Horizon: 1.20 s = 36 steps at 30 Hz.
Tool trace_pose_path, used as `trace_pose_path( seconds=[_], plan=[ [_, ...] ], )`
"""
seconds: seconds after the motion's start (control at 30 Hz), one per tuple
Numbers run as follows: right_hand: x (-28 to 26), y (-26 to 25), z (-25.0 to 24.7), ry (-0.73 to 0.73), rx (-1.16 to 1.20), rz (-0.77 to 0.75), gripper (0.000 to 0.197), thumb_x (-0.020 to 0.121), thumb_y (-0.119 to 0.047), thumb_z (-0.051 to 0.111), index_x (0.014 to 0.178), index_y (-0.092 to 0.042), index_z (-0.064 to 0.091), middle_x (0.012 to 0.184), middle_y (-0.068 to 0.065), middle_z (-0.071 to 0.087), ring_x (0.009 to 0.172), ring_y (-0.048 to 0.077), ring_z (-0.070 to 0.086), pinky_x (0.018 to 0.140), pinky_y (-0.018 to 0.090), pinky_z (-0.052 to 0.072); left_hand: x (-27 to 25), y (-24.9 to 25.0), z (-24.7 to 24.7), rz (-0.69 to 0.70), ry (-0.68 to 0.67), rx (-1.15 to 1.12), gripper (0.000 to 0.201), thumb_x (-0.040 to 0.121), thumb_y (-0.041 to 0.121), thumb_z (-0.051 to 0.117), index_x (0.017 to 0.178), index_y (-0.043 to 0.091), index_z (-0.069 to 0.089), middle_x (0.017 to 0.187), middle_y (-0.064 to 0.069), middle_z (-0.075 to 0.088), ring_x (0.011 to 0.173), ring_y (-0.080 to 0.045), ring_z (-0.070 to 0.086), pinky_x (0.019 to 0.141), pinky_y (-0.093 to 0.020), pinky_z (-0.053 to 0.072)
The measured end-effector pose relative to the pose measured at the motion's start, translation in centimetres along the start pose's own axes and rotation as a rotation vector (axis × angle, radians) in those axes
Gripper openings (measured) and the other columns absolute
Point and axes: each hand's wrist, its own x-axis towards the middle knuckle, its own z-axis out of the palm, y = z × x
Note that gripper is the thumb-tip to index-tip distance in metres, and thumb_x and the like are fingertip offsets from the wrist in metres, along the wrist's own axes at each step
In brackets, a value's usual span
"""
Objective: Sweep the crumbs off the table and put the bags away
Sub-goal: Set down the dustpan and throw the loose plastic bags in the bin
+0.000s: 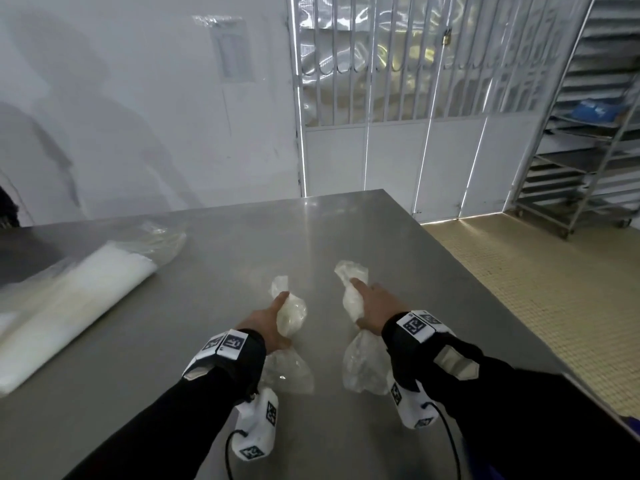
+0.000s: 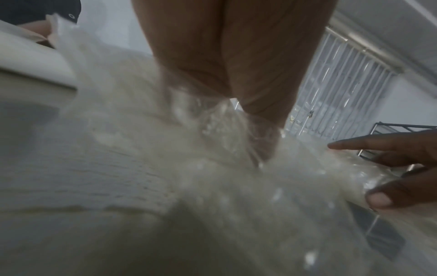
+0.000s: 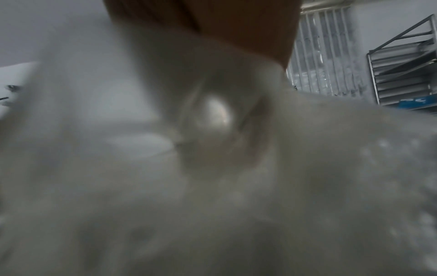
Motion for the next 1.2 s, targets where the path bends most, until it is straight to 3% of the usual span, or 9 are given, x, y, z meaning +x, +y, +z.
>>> trace_pose_path(
  seconds=[0.4,0.67,0.8,0.97,1.2],
  plan=[
    [-16.8,-4.5,2.1,0.013,0.048,-0.064,0.081,0.084,-0.019,0.060,0.148,-0.030,0.012,0.138,0.019,0.039,0.123,0.036,0.048,0.100,0.035,0.039,-16.4,-2.9,1.7,0.084,0.051,-0.006,0.098,0.078,0.027,0.068,0.149,0.032,0.000,0.132,-0.017,0.052,0.122,-0.032,0.051,0.099,-0.031,0.039],
    [-27.0,-5.2,4.7,-0.005,0.045,-0.097,0.083,0.080,-0.019,0.063,0.147,-0.029,0.015,0.133,0.020,0.043,0.115,0.037,0.053,0.094,0.037,0.042,-25.6,-2.3,4.4,0.179,0.084,0.071,0.097,0.078,0.034,0.067,0.149,0.031,0.001,0.134,-0.015,0.052,0.125,-0.031,0.048,0.104,-0.033,0.036],
    [-31.8,-4.2,5.4,-0.003,0.056,-0.134,0.085,0.079,-0.019,0.065,0.147,-0.029,0.014,0.132,0.020,0.046,0.114,0.036,0.054,0.094,0.037,0.042,-29.4,-1.6,6.2,0.199,0.045,0.002,0.099,0.078,0.030,0.067,0.149,0.031,-0.002,0.127,-0.018,0.054,0.115,-0.034,0.054,0.096,-0.032,0.041],
    [-38.4,-1.8,6.2,0.000,0.059,-0.147,0.086,0.081,-0.021,0.066,0.148,-0.028,0.013,0.137,0.017,0.043,0.119,0.034,0.051,0.101,0.037,0.041,-34.6,-0.7,9.5,0.228,0.025,-0.049,0.100,0.076,0.029,0.070,0.148,0.034,0.001,0.126,-0.018,0.053,0.112,-0.036,0.055,0.099,-0.039,0.044],
    [-47.9,3.0,8.2,-0.016,0.048,-0.102,0.086,0.080,-0.025,0.064,0.148,-0.031,0.012,0.132,0.015,0.045,0.118,0.034,0.051,0.096,0.038,0.041,-43.2,2.5,15.1,0.284,-0.054,-0.061,0.098,0.078,0.026,0.069,0.148,0.035,0.002,0.123,-0.013,0.052,0.109,-0.031,0.055,0.094,-0.034,0.044]
  ],
)
